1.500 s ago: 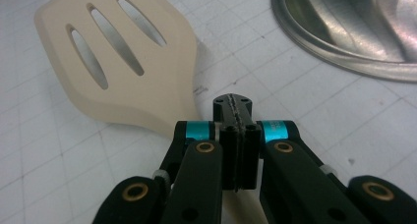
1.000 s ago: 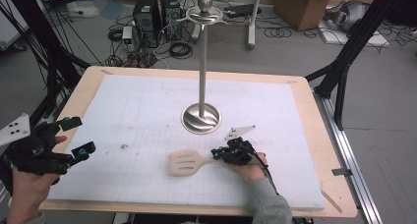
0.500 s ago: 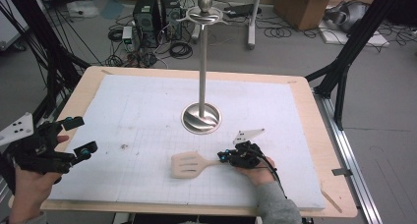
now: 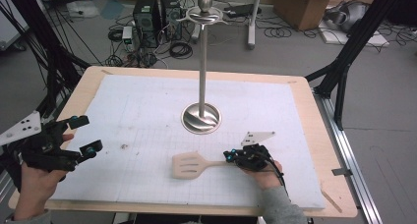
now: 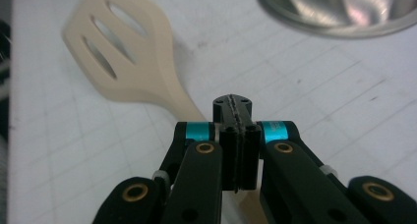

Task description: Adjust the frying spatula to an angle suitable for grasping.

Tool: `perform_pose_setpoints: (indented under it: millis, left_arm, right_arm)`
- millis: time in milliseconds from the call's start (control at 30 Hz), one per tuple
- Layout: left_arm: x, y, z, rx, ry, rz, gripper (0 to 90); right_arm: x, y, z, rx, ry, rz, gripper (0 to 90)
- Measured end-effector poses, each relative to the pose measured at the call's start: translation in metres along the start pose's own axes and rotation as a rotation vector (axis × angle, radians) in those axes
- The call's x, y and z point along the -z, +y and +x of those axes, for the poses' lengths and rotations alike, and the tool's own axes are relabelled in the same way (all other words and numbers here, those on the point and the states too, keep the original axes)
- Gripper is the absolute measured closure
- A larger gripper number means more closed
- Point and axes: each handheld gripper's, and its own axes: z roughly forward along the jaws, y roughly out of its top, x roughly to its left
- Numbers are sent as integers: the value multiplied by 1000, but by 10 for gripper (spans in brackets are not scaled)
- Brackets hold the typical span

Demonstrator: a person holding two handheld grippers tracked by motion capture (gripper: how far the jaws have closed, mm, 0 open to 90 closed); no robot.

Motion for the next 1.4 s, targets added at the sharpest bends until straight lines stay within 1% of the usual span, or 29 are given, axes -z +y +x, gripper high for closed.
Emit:
perform_pose_setpoints:
  millis: [33, 67, 100, 167, 233, 267, 300, 333, 367, 400, 433, 467, 600, 633, 667, 833, 867, 1000, 1100, 1167, 1233, 1333, 1400]
  left_arm:
    - [-1, 0, 1, -1, -2, 1, 17]
    - [-3, 0, 1, 0, -3, 6, 17]
    - [-4, -1, 2, -2, -3, 9, 17]
    - [-7, -1, 2, -2, -9, 16, 17]
    - [-11, -1, 2, -5, -13, 17, 17]
    - [-13, 0, 2, -6, -17, 20, 17]
    - [-14, 0, 1, -8, -20, 22, 17]
    - [-15, 0, 1, -10, -23, 23, 17]
    - [-17, 0, 1, -9, -26, 24, 17]
    - [-19, 0, 1, -11, -31, 26, 18]
    - [-20, 1, 1, -11, -31, 27, 17]
    - [-21, 1, 1, -10, -34, 27, 17]
    - [-26, 0, 3, -6, -39, 34, 17]
    - [-27, 0, 3, -4, -41, 35, 18]
    - [-28, -1, 4, -5, -43, 37, 17]
    - [-27, -2, 4, -2, -35, 40, 17]
    - [-26, -2, 4, -2, -32, 37, 17]
    - [-22, -2, 3, -1, -24, 29, 17]
    - [-20, -3, 4, 0, -19, 32, 17]
    - [-20, -4, 5, 2, -17, 34, 18]
    - [-19, -4, 5, 4, -15, 36, 17]
    - [-19, -5, 4, 5, -13, 38, 17]
    - [-19, -6, 4, 5, -13, 43, 17]
  right_arm:
    - [0, 0, 0, 0, 0, 0, 900]
    - [6, 0, 1, -2, -4, -10, 900]
    - [12, -2, 1, 7, -14, -11, 900]
    - [20, -6, 3, 15, -25, -1, 900]
    - [28, -16, 4, 14, -38, 19, 900]
    - [33, -26, 5, 4, -51, 40, 900]
    - [34, -30, 4, 6, -53, 43, 900]
    - [34, -30, 4, 6, -53, 43, 900]
    - [37, -35, 4, -1, -61, 51, 900]
    - [40, -39, 4, -3, -76, 54, 900]
    - [46, -46, 2, 3, -105, 63, 900]
    - [46, -46, 2, 3, -105, 63, 900]
    - [52, -55, -1, -11, -139, 79, 900]
    - [53, -57, -3, -12, -144, 92, 900]
    - [53, -59, -4, -20, -139, 85, 900]
    - [52, -58, -6, -10, -160, 88, 900]
    - [51, -56, -6, 6, -172, 89, 900]
    - [50, -55, -8, 12, -181, 91, 900]
    - [49, -54, -10, 22, -199, 67, 900]
    - [50, -52, -14, 14, -190, 55, 900]
    - [49, -50, -15, 19, -194, 41, 900]
    - [49, -50, -15, 24, -197, 46, 900]
    - [49, -50, -14, 33, -208, 47, 900]
